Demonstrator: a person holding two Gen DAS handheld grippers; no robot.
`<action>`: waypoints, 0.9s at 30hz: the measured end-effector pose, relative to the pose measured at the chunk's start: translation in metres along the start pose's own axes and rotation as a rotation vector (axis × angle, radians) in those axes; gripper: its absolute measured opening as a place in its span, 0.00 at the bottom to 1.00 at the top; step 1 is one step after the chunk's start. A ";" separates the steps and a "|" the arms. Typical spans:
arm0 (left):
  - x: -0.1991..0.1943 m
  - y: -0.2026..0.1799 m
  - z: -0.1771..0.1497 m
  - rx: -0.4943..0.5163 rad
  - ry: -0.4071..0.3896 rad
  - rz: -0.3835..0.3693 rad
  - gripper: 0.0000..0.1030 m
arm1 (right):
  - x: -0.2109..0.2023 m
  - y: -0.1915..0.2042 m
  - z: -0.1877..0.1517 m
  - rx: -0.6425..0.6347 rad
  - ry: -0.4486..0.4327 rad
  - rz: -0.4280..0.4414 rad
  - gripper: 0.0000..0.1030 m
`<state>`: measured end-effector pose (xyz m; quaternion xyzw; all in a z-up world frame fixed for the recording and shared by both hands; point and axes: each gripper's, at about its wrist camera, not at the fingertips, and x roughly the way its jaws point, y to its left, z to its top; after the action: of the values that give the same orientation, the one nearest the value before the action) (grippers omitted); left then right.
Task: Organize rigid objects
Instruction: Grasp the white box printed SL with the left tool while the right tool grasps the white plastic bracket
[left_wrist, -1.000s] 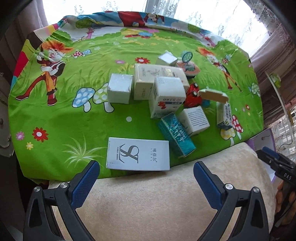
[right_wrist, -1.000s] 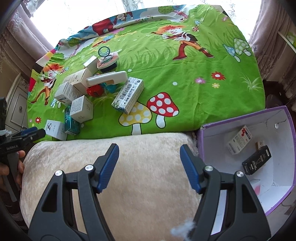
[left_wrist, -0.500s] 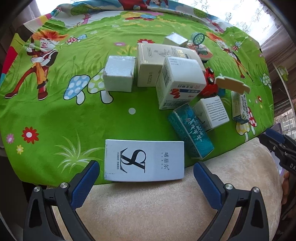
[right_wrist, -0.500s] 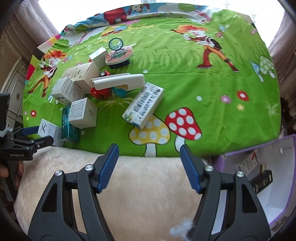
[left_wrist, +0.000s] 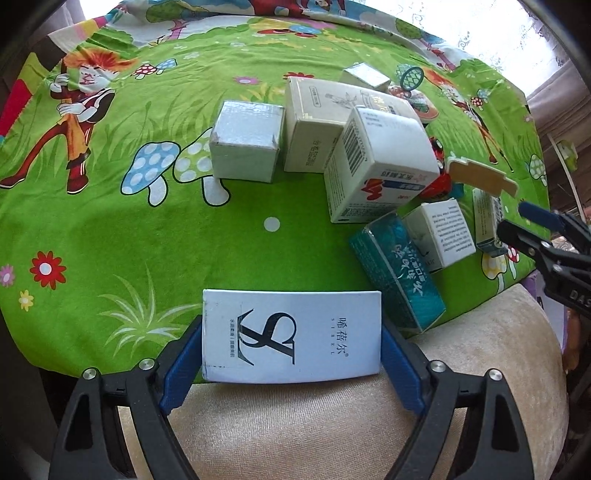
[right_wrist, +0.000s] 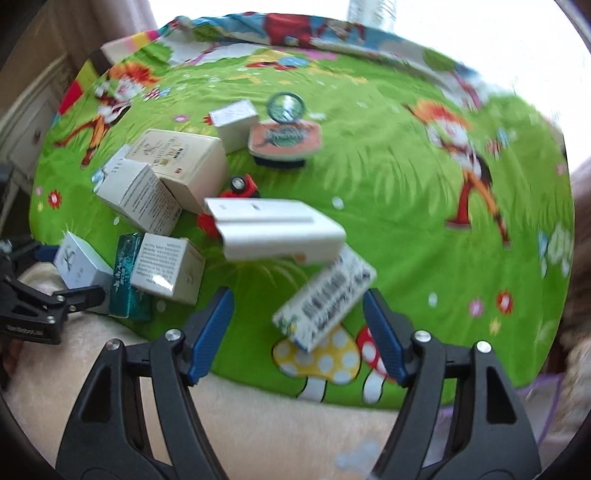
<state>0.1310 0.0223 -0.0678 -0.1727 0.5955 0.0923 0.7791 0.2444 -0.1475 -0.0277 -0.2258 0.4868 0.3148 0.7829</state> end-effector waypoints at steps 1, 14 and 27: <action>-0.002 0.002 -0.002 -0.003 -0.001 -0.003 0.86 | 0.001 0.004 0.003 -0.038 -0.013 -0.031 0.73; -0.004 0.006 -0.001 -0.026 -0.016 -0.031 0.86 | 0.014 0.030 0.034 -0.308 -0.098 -0.148 0.26; -0.036 0.018 -0.009 -0.081 -0.135 -0.030 0.85 | -0.011 -0.005 0.028 -0.046 -0.152 0.008 0.12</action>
<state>0.1071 0.0380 -0.0380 -0.2065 0.5346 0.1161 0.8112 0.2611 -0.1356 -0.0056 -0.2172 0.4194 0.3452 0.8110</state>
